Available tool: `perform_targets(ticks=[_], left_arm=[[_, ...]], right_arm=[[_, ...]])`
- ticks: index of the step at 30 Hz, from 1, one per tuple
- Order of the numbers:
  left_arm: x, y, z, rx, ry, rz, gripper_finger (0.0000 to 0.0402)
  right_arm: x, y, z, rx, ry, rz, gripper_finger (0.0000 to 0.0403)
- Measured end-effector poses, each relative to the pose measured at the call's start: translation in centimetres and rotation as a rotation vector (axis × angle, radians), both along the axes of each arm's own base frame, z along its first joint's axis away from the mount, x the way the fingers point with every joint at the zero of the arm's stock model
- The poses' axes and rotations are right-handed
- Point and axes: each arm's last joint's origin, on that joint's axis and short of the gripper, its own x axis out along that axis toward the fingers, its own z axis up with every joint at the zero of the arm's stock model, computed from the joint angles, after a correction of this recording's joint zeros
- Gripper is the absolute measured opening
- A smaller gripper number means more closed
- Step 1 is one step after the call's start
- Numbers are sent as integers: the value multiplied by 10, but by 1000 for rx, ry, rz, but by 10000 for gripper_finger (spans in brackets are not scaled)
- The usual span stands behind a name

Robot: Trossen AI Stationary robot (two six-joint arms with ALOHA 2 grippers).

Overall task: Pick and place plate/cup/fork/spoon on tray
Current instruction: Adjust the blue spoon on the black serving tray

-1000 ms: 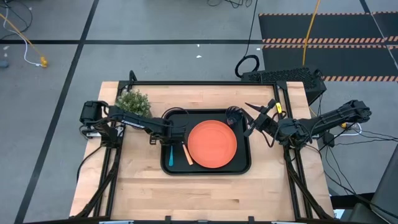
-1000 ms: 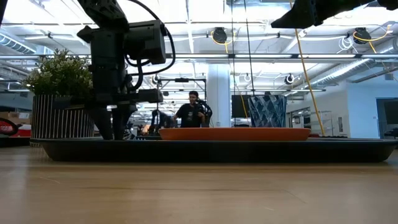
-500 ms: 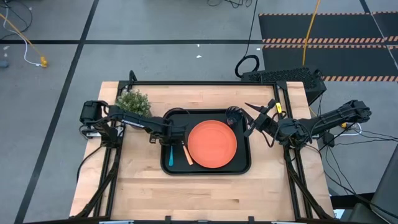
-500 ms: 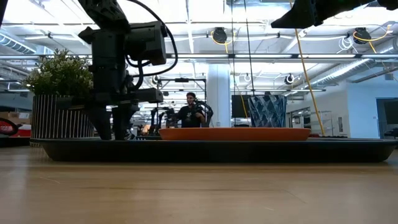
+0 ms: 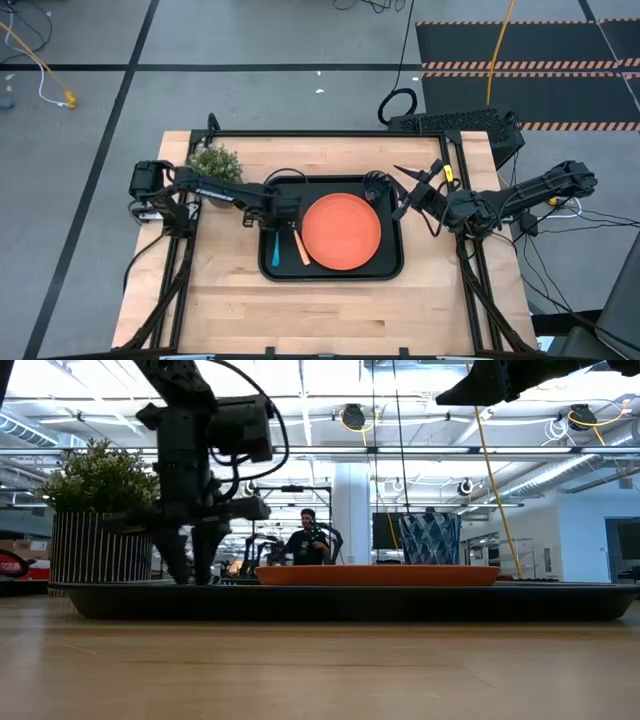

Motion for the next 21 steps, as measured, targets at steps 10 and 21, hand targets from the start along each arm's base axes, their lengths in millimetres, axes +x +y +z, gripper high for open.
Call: perform_targets(ticks=[10, 21], left_arm=[[10, 5, 38, 48, 64, -40, 90], [31, -4, 50, 105, -119, -11, 90]], right_arm=[[0, 0, -1, -4, 14, 0, 114], [0, 0, -1, -4, 14, 0, 114]])
